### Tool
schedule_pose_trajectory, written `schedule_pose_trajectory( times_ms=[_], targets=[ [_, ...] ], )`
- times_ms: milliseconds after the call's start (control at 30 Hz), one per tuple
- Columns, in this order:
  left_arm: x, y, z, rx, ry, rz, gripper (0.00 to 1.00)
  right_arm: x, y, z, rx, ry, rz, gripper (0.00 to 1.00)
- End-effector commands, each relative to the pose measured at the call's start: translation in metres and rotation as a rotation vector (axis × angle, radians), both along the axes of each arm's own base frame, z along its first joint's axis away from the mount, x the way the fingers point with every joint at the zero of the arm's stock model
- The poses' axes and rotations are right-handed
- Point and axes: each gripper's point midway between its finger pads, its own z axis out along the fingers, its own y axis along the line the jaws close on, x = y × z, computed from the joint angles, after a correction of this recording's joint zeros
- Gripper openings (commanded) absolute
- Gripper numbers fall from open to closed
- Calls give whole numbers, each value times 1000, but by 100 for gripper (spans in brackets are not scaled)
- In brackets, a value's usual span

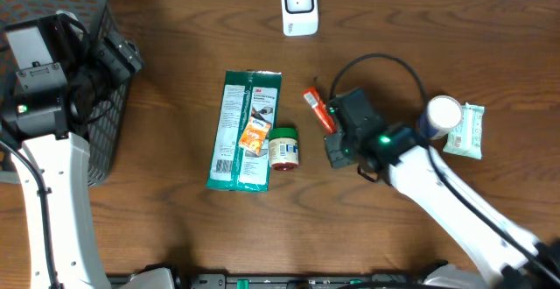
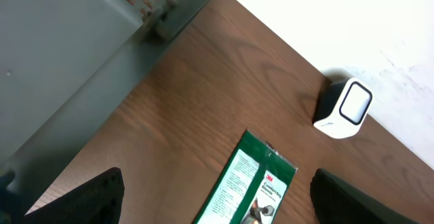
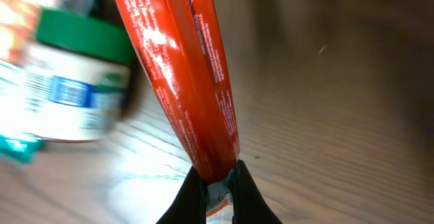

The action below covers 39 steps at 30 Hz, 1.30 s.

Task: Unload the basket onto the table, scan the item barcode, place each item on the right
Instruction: 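Lift the red packet upright with the right gripper, then raise the packet toward the scanner and bring the left gripper over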

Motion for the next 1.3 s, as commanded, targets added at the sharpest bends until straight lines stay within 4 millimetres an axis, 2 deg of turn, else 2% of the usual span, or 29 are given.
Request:
schedule_pose_trajectory(
  times_ms=[0,133,333,467,600,767,933,1033,1133,1267],
  targets=[
    [0,4,8,14,-19,13,86,1,5,33,103,-60,-35,1],
    [-1,3,8,13,-16,13,86,-5,10,50,184,-74,-55,1],
    [0,-2,9,-26,-22,4,86,-10,30,60,295,-52,-3,1],
    [-7,-39,8,-184,-4,-142,86,-11,54,75,420,-56,74,1],
    [-18,-76,1,-288,54,-263,86,-5,66,91,535,-59,48,1],
    [-33,-119,-10,-253,117,-427,86,0,72,105,657,-31,20,1],
    [-36,-172,-3,-154,51,-655,86,4,77,125,765,-40,78,1],
    [-32,-188,3,-131,7,-699,86,4,78,133,806,-40,106,1],
    [-35,-194,3,-132,11,-716,86,7,77,135,828,-28,73,1],
    [-28,-198,11,-139,-36,-722,86,14,79,146,880,-44,41,1]
  ],
)
